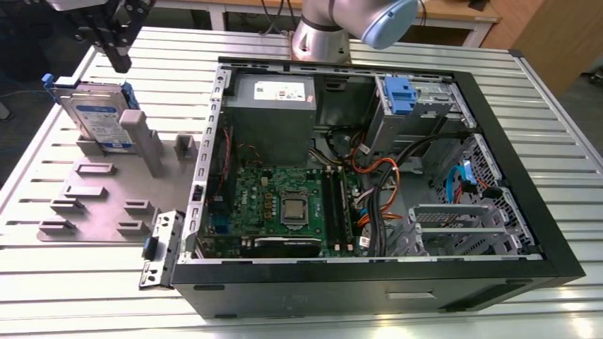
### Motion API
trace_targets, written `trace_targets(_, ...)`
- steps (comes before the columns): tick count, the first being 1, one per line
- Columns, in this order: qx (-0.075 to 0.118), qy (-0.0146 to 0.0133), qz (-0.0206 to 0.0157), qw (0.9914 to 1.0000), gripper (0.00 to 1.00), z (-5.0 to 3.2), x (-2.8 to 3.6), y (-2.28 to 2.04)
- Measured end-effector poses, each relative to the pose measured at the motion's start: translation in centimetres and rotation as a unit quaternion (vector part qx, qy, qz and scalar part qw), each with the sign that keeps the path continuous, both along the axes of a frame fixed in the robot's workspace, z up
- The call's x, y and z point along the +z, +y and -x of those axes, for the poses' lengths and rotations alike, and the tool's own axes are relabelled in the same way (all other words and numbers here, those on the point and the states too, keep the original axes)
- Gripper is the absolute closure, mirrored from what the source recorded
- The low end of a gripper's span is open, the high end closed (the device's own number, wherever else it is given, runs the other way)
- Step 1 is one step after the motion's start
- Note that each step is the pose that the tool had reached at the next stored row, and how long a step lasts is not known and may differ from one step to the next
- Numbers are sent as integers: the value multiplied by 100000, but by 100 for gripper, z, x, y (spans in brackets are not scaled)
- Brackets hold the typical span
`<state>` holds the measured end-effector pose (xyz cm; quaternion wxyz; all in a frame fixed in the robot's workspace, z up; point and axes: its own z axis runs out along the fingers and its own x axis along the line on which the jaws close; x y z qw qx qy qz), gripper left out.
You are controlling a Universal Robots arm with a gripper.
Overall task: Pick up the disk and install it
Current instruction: 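Reach for the disk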
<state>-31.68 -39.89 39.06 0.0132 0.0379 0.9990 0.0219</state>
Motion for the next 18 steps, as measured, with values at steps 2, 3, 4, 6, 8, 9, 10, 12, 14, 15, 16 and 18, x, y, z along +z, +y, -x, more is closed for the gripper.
trace_targets(2,2,4,2,100000,89,52,0,0)
trace_targets(3,5,3,3,100000,89,78,-1,0)
trace_targets(4,5,1,1,100000,89,105,-2,0)
trace_targets(6,7,1,0,100000,89,154,-2,0)
trace_targets(8,3,0,-1,100000,89,196,-3,0)
trace_targets(9,0,-2,-1,100000,89,212,-3,0)
trace_targets(10,0,2,3,100000,89,226,-3,0)
trace_targets(12,2,3,1,100000,89,254,-3,0)
trace_targets(14,11,0,0,100000,89,258,-3,0)
trace_targets(15,2,0,2,100000,89,262,-3,0)
trace_targets(16,2,0,1,100000,89,264,-3,0)
trace_targets(18,2,0,1,100000,89,265,-3,0)
